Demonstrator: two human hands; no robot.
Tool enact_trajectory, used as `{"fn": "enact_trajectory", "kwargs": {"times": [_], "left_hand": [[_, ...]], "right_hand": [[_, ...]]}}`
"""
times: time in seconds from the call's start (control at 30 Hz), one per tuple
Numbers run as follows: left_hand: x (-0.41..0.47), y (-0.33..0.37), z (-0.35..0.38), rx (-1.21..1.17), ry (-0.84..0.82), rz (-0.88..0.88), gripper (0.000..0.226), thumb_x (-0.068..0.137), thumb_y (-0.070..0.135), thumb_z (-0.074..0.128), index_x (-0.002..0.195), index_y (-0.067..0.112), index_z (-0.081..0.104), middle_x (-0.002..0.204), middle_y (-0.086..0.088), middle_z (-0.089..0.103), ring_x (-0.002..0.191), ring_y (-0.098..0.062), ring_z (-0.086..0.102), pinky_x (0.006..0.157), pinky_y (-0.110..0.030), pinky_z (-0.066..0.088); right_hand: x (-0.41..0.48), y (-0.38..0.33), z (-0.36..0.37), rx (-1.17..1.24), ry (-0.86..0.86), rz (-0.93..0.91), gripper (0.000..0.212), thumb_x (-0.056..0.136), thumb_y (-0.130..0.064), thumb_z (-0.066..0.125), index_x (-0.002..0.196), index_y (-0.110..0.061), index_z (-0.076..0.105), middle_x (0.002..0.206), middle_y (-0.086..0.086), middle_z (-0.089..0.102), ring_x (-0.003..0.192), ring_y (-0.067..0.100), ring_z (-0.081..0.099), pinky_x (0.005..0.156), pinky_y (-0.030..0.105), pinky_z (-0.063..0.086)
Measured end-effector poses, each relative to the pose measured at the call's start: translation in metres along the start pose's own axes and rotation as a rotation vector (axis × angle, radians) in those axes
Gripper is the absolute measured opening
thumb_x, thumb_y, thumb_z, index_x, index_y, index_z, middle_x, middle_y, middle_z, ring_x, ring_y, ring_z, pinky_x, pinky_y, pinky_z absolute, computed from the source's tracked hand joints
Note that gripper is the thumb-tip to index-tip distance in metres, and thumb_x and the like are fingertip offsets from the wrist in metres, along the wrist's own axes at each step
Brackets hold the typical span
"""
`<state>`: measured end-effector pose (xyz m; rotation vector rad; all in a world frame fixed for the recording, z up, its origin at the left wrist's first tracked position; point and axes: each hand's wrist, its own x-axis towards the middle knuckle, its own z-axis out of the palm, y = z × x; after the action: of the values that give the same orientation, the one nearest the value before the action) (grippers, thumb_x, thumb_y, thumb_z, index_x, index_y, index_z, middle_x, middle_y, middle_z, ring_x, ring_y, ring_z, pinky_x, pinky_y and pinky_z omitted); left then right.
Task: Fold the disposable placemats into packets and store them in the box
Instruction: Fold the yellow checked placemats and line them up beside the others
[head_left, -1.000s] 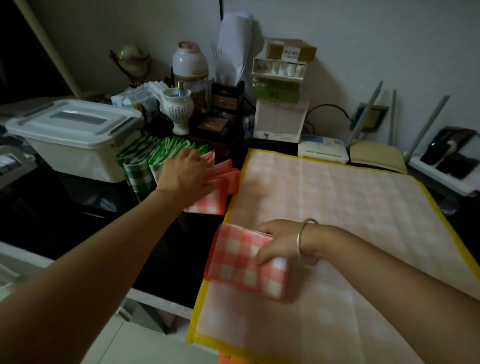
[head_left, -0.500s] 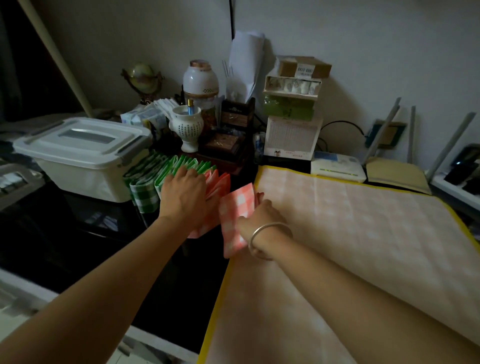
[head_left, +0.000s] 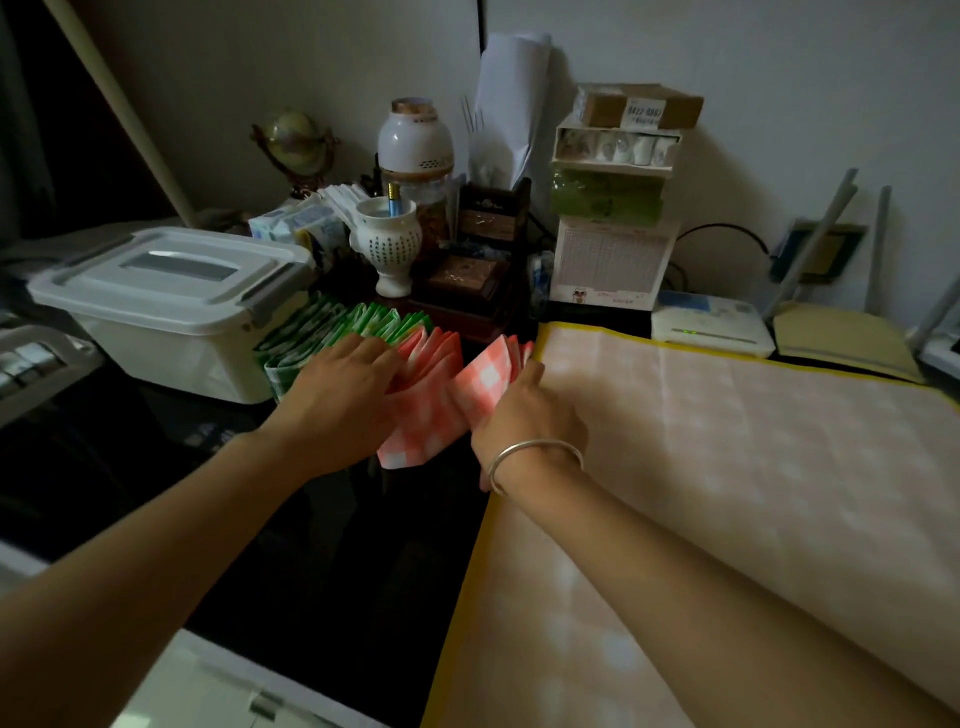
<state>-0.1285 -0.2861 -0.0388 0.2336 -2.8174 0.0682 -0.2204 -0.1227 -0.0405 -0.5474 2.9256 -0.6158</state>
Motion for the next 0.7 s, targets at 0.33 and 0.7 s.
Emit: {"fn": "enact_trajectory", "kwargs": {"times": [0.33, 0.7], "left_hand": [[0.009, 0.018, 0.013, 0.123, 0.030, -0.150, 0.024, 0.084, 0.034, 0.060, 0.092, 0.012, 0.064, 0.098, -0.007, 0.058, 0.096, -0.027, 0.050, 0.078, -0.037, 0.039], [0.025, 0.024, 0.005, 0.260, 0.027, 0.048, 0.030, 0.074, 0.043, 0.063, 0.078, 0.013, 0.065, 0.085, -0.009, 0.058, 0.082, -0.030, 0.054, 0.072, -0.038, 0.041]], "right_hand": [[-0.006, -0.021, -0.003, 0.020, -0.056, -0.013, 0.088, 0.087, -0.026, 0.062, 0.151, -0.005, 0.005, 0.142, 0.011, 0.046, 0.123, 0.028, 0.052, 0.094, 0.035, 0.044], [-0.001, -0.020, 0.000, 0.294, -0.173, -0.087, 0.048, 0.090, -0.046, 0.044, 0.132, -0.023, 0.041, 0.116, 0.008, 0.062, 0.104, 0.033, 0.059, 0.083, 0.035, 0.044]]}}
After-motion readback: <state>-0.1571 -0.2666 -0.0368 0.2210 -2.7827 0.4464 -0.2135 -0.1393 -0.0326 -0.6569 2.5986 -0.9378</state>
